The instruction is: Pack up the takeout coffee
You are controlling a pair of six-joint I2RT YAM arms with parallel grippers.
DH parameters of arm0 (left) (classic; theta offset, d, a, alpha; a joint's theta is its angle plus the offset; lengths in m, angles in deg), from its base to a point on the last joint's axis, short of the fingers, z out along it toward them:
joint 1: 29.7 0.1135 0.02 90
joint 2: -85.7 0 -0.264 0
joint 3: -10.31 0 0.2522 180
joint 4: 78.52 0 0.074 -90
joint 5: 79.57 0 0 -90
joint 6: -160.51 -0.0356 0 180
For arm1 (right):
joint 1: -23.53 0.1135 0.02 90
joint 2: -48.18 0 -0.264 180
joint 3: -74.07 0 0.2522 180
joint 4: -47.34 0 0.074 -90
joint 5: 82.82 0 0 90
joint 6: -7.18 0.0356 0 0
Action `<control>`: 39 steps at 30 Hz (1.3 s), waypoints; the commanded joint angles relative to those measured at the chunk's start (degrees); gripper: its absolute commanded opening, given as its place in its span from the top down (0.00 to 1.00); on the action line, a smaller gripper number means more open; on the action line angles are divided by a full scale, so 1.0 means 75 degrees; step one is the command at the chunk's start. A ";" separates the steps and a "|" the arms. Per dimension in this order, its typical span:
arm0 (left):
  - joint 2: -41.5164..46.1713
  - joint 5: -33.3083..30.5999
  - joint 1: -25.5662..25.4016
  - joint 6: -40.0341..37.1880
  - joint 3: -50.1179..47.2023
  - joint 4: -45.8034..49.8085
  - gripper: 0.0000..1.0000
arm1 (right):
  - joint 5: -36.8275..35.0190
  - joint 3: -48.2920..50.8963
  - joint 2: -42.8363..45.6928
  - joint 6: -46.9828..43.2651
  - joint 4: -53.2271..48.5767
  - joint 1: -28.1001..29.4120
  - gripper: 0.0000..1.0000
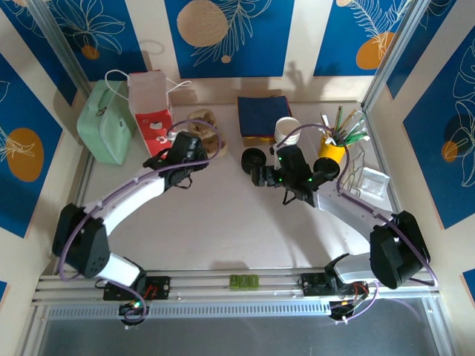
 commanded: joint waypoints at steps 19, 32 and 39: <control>-0.3611 -0.1129 0.0051 -0.0103 0.3752 0.1210 0.44 | -0.0998 -0.0338 -0.0642 -0.0290 0.0193 0.0671 0.12; -0.4429 -0.1015 0.0183 0.0442 0.4159 0.1606 0.52 | -0.1298 -0.0547 -0.0917 -0.0258 -0.0071 0.0667 0.12; -0.4357 -0.0651 0.0191 0.0404 0.4086 0.1247 0.62 | -0.1314 -0.0623 -0.1006 -0.0276 -0.0134 0.0678 0.12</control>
